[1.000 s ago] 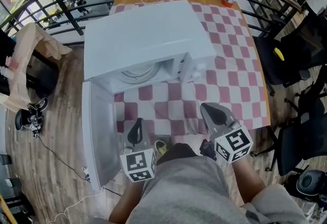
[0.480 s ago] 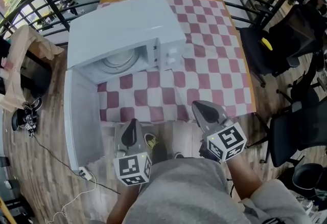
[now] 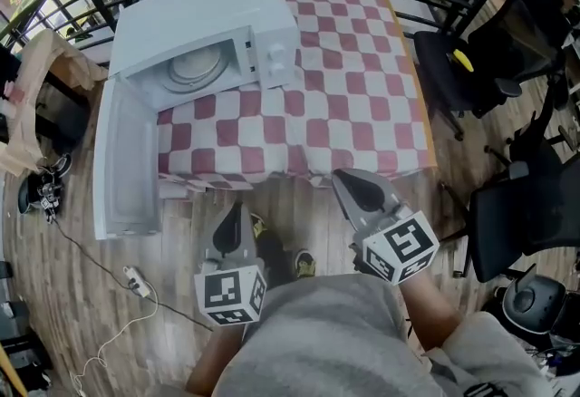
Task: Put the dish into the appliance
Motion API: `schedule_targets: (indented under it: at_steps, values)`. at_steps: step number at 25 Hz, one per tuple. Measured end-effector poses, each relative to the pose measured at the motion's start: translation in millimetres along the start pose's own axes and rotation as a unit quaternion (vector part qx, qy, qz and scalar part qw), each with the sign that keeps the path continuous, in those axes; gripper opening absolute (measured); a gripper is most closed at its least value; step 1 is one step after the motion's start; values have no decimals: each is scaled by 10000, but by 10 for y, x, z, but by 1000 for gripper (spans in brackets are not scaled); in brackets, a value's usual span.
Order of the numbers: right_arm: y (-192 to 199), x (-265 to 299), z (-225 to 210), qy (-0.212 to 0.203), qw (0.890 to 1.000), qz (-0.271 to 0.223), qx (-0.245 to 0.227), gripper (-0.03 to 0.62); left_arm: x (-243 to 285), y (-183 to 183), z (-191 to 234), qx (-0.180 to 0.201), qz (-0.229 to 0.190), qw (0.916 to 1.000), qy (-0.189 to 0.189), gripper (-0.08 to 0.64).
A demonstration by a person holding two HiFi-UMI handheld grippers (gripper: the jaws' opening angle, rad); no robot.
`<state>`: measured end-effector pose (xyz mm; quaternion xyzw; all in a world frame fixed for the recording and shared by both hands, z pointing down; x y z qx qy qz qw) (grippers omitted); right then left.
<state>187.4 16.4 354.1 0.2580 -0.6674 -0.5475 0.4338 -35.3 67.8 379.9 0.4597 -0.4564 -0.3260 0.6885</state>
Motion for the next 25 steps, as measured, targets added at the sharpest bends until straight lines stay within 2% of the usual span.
schedule_targets:
  at_steps: [3, 9, 25]
  values:
    - [71, -201, 37, 30, 10000, -22, -16, -3, -173, 51, -145, 78, -34, 9999, -72, 12]
    - [130, -449, 45, 17, 10000, -89, 8, -3, -392, 76, -315, -16, -171, 9998, -141, 12]
    - [30, -594, 99, -119, 9995, -288, -70, -3, -603, -54, -409, 142, -409, 9985, -342, 11]
Point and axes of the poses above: the fingertips, and each gripper's own axes: x forward along the fingers, z to its left, y out of its underside, the point moved 7 cm from there along -x, backward along the fingers, and after that the axes turned 10 degrees about y, right-handed, at the moved point
